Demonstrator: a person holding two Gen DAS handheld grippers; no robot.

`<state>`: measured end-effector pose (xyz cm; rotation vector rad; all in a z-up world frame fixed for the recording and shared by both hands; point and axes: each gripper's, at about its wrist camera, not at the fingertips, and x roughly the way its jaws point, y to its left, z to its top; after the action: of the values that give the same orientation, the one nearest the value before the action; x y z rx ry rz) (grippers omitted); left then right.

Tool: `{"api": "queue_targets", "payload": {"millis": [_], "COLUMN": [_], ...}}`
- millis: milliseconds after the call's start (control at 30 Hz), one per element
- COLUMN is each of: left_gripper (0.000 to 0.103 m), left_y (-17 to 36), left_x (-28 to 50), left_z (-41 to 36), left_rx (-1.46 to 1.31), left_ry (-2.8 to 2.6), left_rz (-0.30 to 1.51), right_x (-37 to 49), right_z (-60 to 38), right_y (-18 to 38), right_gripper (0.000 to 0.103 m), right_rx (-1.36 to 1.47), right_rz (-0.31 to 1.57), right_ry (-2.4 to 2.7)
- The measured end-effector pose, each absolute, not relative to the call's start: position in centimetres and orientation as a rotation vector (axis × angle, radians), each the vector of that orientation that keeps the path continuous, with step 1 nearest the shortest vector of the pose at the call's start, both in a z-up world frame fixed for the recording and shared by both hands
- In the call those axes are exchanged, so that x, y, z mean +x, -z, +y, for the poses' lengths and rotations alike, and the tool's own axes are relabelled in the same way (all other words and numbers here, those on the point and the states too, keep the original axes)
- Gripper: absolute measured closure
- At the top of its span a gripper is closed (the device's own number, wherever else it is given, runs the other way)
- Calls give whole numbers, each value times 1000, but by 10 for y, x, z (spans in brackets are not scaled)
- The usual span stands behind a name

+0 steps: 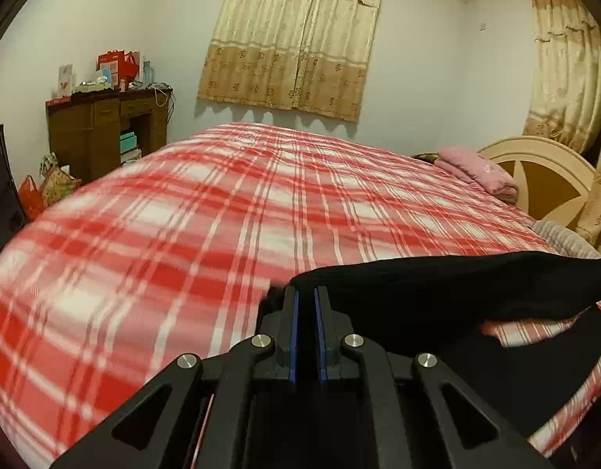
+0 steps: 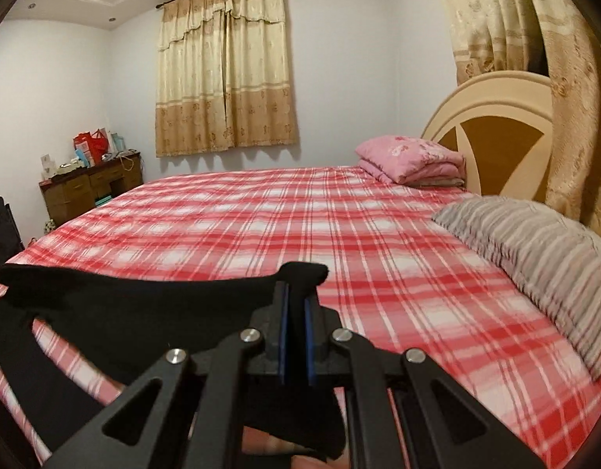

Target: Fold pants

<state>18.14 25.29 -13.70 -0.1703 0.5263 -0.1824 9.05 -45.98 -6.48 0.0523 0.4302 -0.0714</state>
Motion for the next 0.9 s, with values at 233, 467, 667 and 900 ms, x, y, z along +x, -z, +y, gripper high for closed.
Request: {"api": "queue_targets", "payload": {"millis": [233,467,667,900], "left_gripper": [97,97,93,29], "left_y": [172,182,168,156], "left_x": [135,119,124,134], "left_z": [270,289,273,242], "left_rx": [-182,-209,-101,3], "left_ry": [168,140,77,103], "left_rz": [555,566,577,551], "right_x": [35,9,-7,-34], "right_z": [-470,-471,-475,-467], "right_y": [100,114,127,101], "right_gripper": [94,95,47,34], "right_rx": [118,125,106,85], "right_rz": [461,485,539,452], "right_ry": [81,109,182,288]}}
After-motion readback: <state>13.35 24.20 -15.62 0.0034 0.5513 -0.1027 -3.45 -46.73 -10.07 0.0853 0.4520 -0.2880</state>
